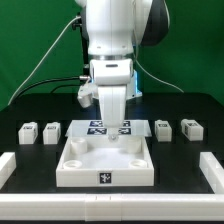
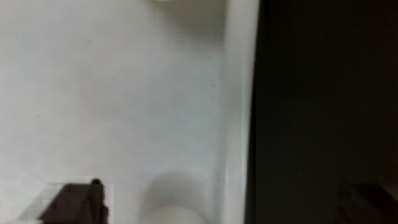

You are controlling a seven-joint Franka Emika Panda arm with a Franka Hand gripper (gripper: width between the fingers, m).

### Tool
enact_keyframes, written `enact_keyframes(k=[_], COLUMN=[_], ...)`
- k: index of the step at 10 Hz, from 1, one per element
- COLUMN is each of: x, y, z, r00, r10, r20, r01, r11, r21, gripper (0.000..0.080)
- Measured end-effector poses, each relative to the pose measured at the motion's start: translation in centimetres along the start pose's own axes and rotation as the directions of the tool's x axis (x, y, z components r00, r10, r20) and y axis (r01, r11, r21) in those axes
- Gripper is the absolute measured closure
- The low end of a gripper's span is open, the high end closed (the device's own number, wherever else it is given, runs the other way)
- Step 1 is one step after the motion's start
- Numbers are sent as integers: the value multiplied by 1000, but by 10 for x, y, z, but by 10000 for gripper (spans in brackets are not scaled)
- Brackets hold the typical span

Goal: Assemble one leg

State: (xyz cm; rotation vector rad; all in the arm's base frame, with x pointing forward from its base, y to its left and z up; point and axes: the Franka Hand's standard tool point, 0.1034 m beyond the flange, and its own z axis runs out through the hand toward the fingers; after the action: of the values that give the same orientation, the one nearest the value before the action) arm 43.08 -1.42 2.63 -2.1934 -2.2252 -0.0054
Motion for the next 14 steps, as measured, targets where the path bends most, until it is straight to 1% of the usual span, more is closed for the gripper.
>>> enact_keyframes(k=[2, 4, 5, 6, 8, 9, 10, 14], x=[1, 3, 2, 2, 2, 2, 2, 2], y=[2, 1, 1, 1, 1, 0, 1, 1], z=[12, 15, 15, 15, 15, 15, 15, 15], r00=[1000, 1000, 1000, 1000, 1000, 1000, 1000, 1000], r10=[4, 14, 16, 17, 17, 17, 18, 18], r20=[-5, -7, -7, -6, -6, -6, -6, -6], r01=[-3, -14, -16, -16, -17, -17, -18, -18], r11=[1000, 1000, 1000, 1000, 1000, 1000, 1000, 1000], r21=[16, 22, 23, 23, 23, 24, 23, 23], gripper=[150, 150, 291, 291, 583, 583, 739, 742])
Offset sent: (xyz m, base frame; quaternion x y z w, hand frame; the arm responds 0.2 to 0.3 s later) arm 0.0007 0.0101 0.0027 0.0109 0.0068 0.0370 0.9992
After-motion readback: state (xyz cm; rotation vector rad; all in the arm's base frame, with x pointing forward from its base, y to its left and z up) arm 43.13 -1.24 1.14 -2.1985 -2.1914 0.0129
